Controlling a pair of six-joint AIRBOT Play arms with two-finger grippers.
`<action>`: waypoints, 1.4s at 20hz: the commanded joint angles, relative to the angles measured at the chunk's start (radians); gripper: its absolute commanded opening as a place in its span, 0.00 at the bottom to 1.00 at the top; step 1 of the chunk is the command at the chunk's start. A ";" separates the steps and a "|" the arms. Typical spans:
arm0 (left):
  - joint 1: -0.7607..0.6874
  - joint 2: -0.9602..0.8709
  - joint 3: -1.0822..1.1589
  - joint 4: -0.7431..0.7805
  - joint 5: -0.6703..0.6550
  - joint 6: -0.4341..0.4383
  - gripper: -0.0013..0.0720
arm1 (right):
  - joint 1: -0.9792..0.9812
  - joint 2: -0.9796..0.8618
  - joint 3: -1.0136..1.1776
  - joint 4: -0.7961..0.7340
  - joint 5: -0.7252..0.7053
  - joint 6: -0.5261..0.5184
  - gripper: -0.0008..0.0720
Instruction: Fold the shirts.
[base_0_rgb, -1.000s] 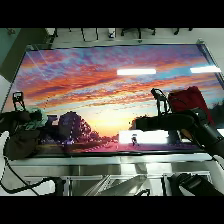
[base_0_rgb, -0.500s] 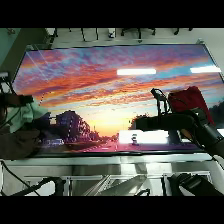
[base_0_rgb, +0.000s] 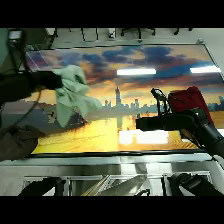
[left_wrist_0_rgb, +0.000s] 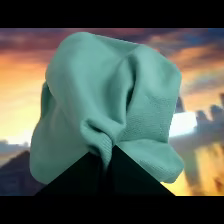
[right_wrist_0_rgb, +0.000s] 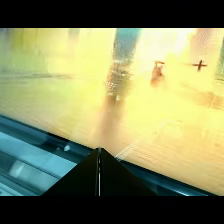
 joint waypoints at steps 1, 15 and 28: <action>-0.220 -0.013 -0.107 -0.074 0.019 -0.096 0.03 | 0.001 0.000 0.000 0.000 0.000 0.000 0.05; -0.103 -0.134 -0.120 -0.276 0.314 -0.013 0.98 | 0.001 0.000 0.000 0.000 0.001 0.000 0.05; 0.407 0.113 -0.923 -0.547 0.051 0.370 0.98 | -0.130 -0.043 0.000 0.004 -0.166 -0.068 0.05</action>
